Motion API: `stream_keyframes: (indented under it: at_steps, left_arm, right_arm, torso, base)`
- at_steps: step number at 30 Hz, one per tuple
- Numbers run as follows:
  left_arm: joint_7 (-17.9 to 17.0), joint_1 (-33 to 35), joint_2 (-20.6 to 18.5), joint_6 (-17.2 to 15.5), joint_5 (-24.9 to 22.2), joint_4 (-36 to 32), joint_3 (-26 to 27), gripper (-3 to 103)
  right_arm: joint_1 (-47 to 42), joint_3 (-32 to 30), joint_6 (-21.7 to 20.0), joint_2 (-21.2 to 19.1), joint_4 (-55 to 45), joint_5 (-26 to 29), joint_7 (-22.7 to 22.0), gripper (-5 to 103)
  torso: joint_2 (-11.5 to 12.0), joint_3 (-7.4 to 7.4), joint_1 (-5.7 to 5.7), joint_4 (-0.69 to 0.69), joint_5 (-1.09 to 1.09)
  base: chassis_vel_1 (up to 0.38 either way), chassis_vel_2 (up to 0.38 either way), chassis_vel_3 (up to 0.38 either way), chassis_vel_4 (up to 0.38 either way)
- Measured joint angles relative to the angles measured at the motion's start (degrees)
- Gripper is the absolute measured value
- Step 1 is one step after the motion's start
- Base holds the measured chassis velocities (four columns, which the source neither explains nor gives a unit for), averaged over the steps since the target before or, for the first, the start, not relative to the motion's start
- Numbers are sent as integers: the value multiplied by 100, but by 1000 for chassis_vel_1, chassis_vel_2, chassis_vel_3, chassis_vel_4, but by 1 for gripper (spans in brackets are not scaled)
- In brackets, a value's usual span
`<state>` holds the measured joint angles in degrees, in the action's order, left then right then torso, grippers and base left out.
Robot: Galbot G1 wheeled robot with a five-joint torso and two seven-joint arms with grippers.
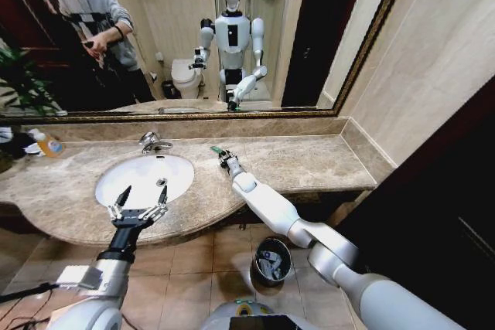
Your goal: Pick up the trash from the sink and place it in the trash bin.
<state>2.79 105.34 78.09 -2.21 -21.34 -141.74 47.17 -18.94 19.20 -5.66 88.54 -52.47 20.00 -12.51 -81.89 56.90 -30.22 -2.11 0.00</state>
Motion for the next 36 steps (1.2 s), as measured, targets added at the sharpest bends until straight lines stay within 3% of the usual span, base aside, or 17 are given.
stream_keyframes:
  at_steps: [10, 17, 20, 21, 22, 24, 26, 28, 31, 33, 34, 36]
  left_arm:
    - [0, 0, 0, 0, 0, 0, 0, 100]
    - [0, 0, 0, 0, 0, 0, 0, 100]
    - [0, 0, 0, 0, 0, 0, 0, 100]
    - [1, 0, 0, 0, 0, 0, 0, 100]
    - [1, 0, 0, 0, 0, 0, 0, 100]
    - [6, 0, -1, 0, 0, 0, -1, 100]
    - [-2, 1, 0, 0, 0, 0, 2, 100]
    - [-1, 0, 0, 0, 0, 0, 0, 100]
    - [0, 0, -1, 0, 0, 0, 0, 100]
    - [1, 0, 0, 0, 0, 0, 0, 100]
    - [1, 0, 0, 0, 0, 0, 0, 100]
    - [1, 0, 0, 0, 0, 0, 0, 100]
  right_arm:
    - [-19, 30, -53, -150, -371, 147, 3, 20]
    - [-295, -67, 12, -747, -1347, 225, 409, 20]
    - [-920, -641, 631, -1408, -2138, -33, 980, 20]
    - [-1138, -811, 726, -1680, -2424, -44, 1126, 20]
    - [-1138, -811, 726, -1680, -2424, -44, 1126, 20]
    - [-1719, -1304, 940, -2321, -3195, 137, 1498, 20]
    - [-1932, -1485, 1023, -2524, -3425, 194, 1594, 20]
    - [-2756, -2050, 1313, -3169, -4067, 318, 1784, 20]
    - [-3082, -2195, 1587, -3397, -4206, 367, 1858, 20]
    - [-3617, -2411, 2478, -3590, -4150, 321, 2217, 20]
    - [-3617, -2411, 2478, -3590, -4150, 321, 2217, 20]
    - [-3989, -2574, 2878, -3600, -4122, 308, 2328, 20]
  torso:
    - [0, 0, 0, 0, 0]
    - [0, 0, 0, -2, 1]
    - [0, 0, 0, -2, 4]
    - [0, 0, 0, -2, 3]
    - [0, 0, 0, -2, 3]
    - [0, -1, 0, 2, 3]
    - [0, -1, 0, 0, 3]
    - [0, -1, 0, 3, 2]
    - [0, -1, 1, 5, 2]
    - [0, -1, 1, 2, 3]
    - [0, -1, 1, 2, 3]
    - [0, 0, 0, -4, 4]
  base:
    - [0, 0, 0, 0]
    - [0, 0, 0, 0]
    - [0, 0, 0, 0]
    - [0, 0, 0, 0]
    - [0, 0, 0, 0]
    - [0, 0, 0, 0]
    - [0, 0, 0, 0]
    - [0, 0, 0, 0]
    - [0, 0, 0, 0]
    - [0, 0, 0, 0]
    - [0, 0, 0, 0]
    - [0, 0, 0, 0]
